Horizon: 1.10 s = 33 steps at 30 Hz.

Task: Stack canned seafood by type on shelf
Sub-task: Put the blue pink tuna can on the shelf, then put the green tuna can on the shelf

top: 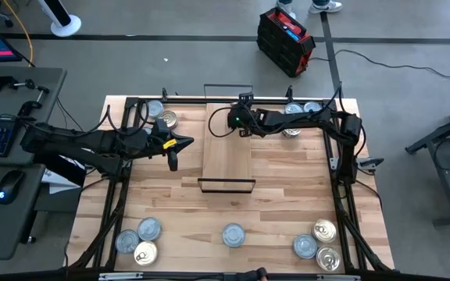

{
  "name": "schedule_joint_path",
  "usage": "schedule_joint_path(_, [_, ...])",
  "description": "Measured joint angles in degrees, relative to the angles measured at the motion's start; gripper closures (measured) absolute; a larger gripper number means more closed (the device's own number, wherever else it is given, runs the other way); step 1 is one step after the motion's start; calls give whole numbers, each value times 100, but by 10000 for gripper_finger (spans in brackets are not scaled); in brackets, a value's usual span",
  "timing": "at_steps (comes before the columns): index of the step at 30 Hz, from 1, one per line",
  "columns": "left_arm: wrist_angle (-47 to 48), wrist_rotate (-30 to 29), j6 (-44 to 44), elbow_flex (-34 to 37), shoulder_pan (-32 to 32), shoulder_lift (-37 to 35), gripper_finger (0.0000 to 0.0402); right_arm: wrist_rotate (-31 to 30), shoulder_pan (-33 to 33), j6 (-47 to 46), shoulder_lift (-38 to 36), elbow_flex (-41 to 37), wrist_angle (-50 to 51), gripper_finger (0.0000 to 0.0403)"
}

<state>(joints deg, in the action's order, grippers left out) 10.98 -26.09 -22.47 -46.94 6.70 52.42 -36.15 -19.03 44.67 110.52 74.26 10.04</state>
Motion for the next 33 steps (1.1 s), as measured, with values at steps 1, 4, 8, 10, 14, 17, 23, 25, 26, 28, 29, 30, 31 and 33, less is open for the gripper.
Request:
schedule_joint_path(1, [0,0,-1,0,0,0,401,12,2,-40,8,-4,72,179])
schedule_joint_path(4, [0,0,-5,0,0,0,401,80,2,-241,17,-9,277,171])
schedule_joint_path(8, [0,0,-38,0,0,0,401,180,2,-543,17,-9,577,168])
schedule_joint_path(10, [0,0,-38,0,0,0,401,180,7,-730,11,-9,641,168])
schedule_joint_path(14, [0,0,-37,0,0,0,401,227,19,-1003,-41,-9,779,167])
schedule_joint_path(17, [2,0,-36,0,0,0,401,202,33,-975,-137,-9,814,166])
schedule_joint_path(23, [70,0,-36,0,0,0,401,323,33,-994,-566,-9,861,166])
schedule_joint_path(25, [92,0,-33,0,0,0,401,457,32,-1083,-776,-9,874,167])
schedule_joint_path(26, [104,0,-33,0,0,0,401,550,31,-1236,-911,-9,925,167])
schedule_joint_path(28, [109,0,-33,0,0,0,401,780,31,-1722,-1200,-7,1083,167])
schedule_joint_path(29, [117,2,-33,0,2,0,401,897,31,-2069,-1354,-7,1239,167])
schedule_joint_path(30, [132,2,-34,0,2,0,401,994,22,-2440,-1487,-7,1431,167])
schedule_joint_path(31, [147,1,-33,0,2,0,401,1087,9,-2819,-1618,-7,1649,169])
schedule_joint_path(33, [180,2,-25,0,2,0,401,1319,-13,-3634,-1856,-7,2187,179])
